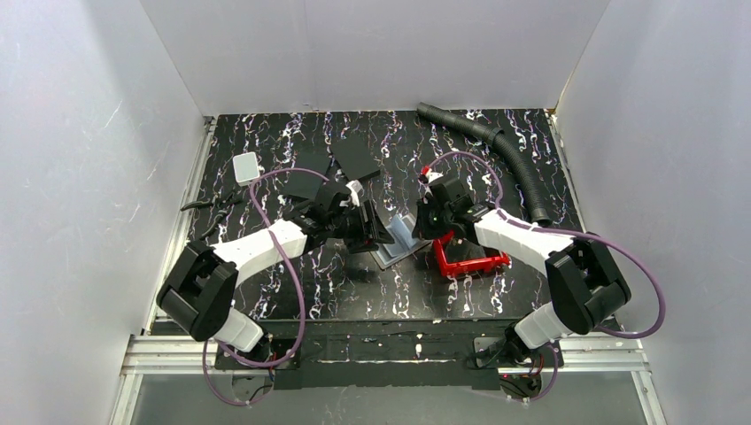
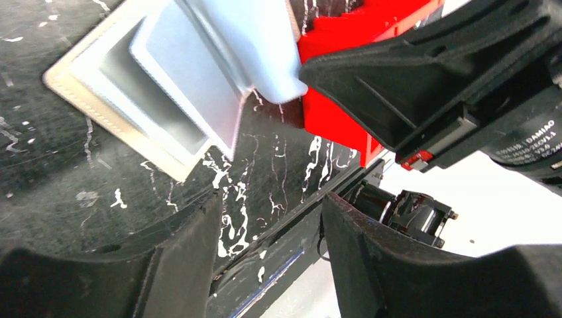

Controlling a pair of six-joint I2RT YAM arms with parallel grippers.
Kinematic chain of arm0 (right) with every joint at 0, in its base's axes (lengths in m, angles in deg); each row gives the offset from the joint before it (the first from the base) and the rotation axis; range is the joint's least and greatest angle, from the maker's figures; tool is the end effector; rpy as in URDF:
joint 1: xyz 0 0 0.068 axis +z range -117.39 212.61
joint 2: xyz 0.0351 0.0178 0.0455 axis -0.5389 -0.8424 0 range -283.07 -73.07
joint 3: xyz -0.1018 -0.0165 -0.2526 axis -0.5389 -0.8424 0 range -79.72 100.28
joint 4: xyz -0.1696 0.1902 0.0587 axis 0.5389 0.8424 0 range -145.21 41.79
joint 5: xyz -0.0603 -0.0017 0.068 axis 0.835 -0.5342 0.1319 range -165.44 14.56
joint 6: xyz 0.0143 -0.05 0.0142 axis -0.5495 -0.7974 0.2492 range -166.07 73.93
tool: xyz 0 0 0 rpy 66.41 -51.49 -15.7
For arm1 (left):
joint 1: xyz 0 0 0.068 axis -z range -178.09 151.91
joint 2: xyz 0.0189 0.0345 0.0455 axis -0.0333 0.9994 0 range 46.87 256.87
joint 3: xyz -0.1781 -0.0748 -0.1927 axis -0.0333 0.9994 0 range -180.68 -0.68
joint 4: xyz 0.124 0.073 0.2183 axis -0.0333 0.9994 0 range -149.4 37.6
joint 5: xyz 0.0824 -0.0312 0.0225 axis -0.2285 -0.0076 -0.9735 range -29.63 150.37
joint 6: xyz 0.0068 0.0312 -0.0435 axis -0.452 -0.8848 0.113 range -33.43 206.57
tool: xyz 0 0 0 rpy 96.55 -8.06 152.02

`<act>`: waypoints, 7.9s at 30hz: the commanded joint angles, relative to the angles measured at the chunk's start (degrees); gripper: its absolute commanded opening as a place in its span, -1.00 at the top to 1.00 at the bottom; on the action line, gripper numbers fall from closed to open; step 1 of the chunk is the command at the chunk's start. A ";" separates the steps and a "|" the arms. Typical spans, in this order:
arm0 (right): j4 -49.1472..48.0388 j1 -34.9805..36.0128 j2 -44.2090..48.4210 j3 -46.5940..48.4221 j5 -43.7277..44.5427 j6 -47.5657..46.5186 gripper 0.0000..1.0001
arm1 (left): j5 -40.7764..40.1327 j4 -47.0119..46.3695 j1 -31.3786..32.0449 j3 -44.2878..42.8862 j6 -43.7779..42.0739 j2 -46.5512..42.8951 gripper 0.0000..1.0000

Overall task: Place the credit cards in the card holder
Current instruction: Turn over the card slot in the card holder, then pick up the credit card from the storage box.

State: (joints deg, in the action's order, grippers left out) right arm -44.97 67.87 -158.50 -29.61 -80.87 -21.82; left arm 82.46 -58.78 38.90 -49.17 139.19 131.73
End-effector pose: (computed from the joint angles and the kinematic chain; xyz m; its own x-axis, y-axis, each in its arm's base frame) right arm 0.2512 0.1818 0.2058 -0.7899 -0.0577 -0.6106 -0.3338 0.8756 0.3491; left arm 0.2432 -0.2000 0.2150 -0.9254 -0.2246 -0.3051 0.1022 0.6274 -0.7720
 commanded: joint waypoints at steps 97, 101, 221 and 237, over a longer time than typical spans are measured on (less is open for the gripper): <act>-9.19 -32.50 9.93 -16.80 -18.33 -7.81 -0.23 | 14.53 6.80 0.97 -22.19 -9.52 27.20 -0.21; -8.32 -32.45 9.90 -16.68 -19.59 -7.20 -0.18 | 14.40 6.67 0.97 -22.28 -9.51 27.21 -0.21; -10.38 -35.67 28.05 -6.53 -52.62 26.21 0.36 | 25.29 -59.75 0.01 -17.22 38.62 22.37 1.00; -47.81 -35.33 27.86 -16.01 -55.15 53.96 0.64 | 25.03 -64.94 -0.30 -17.29 42.56 22.80 1.00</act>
State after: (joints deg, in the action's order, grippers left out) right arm -79.89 32.40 -131.44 -44.23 -134.92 25.02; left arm 107.53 -120.46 38.77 -66.52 180.78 155.22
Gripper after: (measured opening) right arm 0.137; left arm 0.018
